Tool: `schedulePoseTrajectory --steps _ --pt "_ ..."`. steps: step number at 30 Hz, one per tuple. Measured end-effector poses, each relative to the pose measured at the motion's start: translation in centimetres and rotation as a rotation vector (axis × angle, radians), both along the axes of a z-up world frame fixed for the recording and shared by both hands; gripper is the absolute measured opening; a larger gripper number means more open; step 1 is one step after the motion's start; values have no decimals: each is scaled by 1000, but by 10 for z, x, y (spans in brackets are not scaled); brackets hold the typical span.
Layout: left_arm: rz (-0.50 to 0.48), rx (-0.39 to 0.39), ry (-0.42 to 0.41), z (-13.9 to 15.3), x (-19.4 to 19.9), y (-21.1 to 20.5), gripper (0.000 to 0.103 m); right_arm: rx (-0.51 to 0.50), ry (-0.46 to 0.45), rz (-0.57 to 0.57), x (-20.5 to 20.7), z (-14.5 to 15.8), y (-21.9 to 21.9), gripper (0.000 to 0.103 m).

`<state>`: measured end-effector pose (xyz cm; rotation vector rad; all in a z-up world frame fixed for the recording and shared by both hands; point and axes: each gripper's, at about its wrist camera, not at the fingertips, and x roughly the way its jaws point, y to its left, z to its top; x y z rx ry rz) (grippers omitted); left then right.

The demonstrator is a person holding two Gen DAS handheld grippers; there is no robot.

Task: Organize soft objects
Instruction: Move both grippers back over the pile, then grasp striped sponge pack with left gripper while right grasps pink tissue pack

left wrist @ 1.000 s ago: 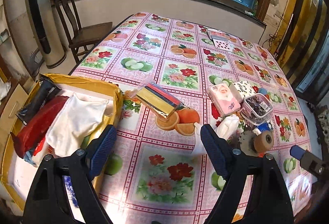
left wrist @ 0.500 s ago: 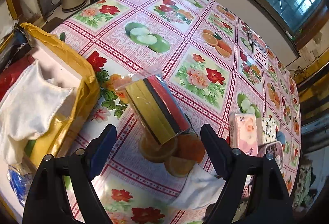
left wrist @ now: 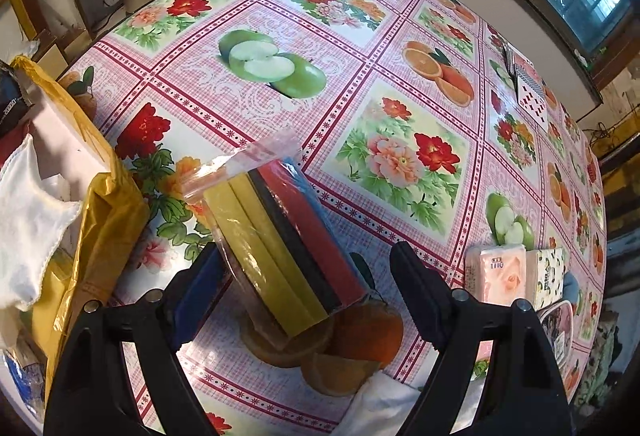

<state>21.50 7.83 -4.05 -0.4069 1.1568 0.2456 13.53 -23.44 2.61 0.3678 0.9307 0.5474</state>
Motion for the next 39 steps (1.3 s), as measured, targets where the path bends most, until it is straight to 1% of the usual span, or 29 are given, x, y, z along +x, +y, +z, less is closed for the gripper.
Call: schedulePoseTrajectory --steps 2,6,7,9,11,14,16,18,20,23,26,27,28,29,30,31,32,34,39 --pt "-29 9 -4 0 -2 -2 84 -55 -9 27 15 2 14 68" --pt "-54 17 -13 0 -8 -1 82 -169 16 76 55 -5 46 68" --pt "-64 21 -12 0 -9 -1 82 -189 28 82 66 -9 54 68" --pt "-81 25 -10 0 -11 -2 82 -194 68 116 87 -17 68 68" --pt "-94 33 -10 -1 -12 -2 82 -239 89 142 101 -24 85 68" --pt "-112 43 -9 -2 -11 -3 81 -327 109 185 114 -35 109 67" --pt "-111 43 -12 -1 -9 0 81 -397 114 173 121 -43 118 67" --pt "-92 29 -14 -1 -4 4 81 -432 149 169 130 -54 121 67" --pt "-84 23 -8 -1 -1 4 81 -455 177 193 134 -63 126 68" --pt "-86 57 0 -3 0 -1 81 -546 163 219 131 -69 138 67" --pt "-72 62 0 -3 1 -2 81 -590 145 235 132 -68 145 66" --pt "-74 69 4 -3 1 -3 81 -613 148 248 133 -69 147 64" --pt "-74 85 11 -3 2 -5 81 -639 157 258 134 -71 149 63" --pt "-70 98 16 -4 2 -5 75 -671 149 263 135 -71 150 62" --pt "-67 116 15 -3 3 -6 63 -691 150 268 136 -71 151 59" --pt "-67 127 12 -2 4 -5 58 -703 147 274 137 -71 153 56" --pt "-63 125 11 -1 4 -3 51 -707 147 279 137 -71 153 56" --pt "-64 117 13 -1 5 1 47 -710 139 283 137 -71 154 55" --pt "-98 139 -7 -1 -2 -4 42 -705 119 273 132 -71 150 54"
